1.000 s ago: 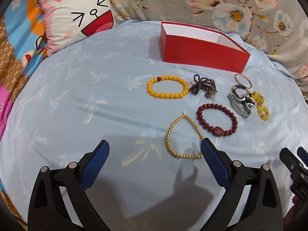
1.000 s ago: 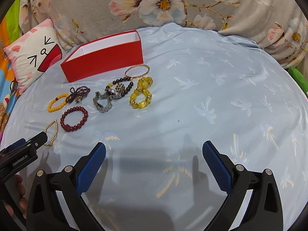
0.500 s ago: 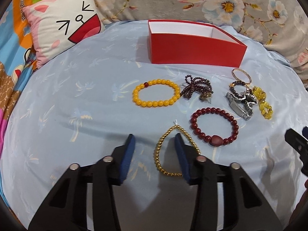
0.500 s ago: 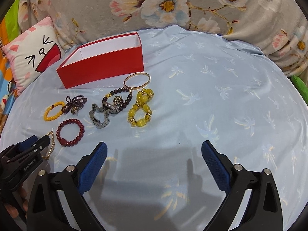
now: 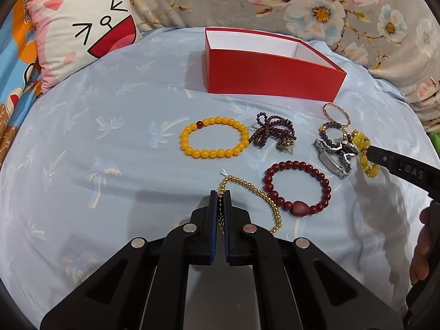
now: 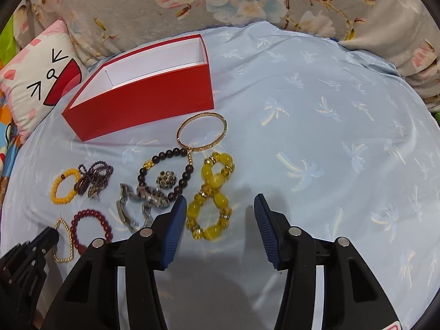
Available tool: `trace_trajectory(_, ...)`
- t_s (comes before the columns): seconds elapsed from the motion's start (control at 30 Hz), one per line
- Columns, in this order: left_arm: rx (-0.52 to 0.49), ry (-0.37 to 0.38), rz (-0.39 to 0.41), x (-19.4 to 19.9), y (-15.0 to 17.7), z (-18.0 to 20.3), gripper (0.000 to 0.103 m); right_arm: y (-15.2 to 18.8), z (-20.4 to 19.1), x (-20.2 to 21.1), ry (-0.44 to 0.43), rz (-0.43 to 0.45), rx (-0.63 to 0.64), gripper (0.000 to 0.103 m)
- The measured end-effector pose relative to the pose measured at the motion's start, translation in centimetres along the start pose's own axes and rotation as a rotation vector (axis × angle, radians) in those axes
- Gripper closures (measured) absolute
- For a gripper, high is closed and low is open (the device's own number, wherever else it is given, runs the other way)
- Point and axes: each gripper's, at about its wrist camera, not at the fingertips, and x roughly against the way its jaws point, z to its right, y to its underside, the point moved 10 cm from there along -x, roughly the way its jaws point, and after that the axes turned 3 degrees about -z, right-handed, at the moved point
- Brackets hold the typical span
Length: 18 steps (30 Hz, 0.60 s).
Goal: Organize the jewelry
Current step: 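Grasp the thin gold bead bracelet with the left tool while the right tool grasps the chunky yellow bracelet, then carry both held bracelets over the open red box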
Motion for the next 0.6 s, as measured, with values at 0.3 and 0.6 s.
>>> trace_trajectory(0.3,-0.009,0.024,0.009,0.8,-0.8,0.6,0.099,-0.3,-0.6,-0.9,-0.045,-0.013,-0.005,0.091)
trace_trajectory(0.6,-0.021,0.048,0.058,3.0,-3.3,1.6,0.099,-1.4,0.1,2.7,-0.07,0.064,-0.021,0.096)
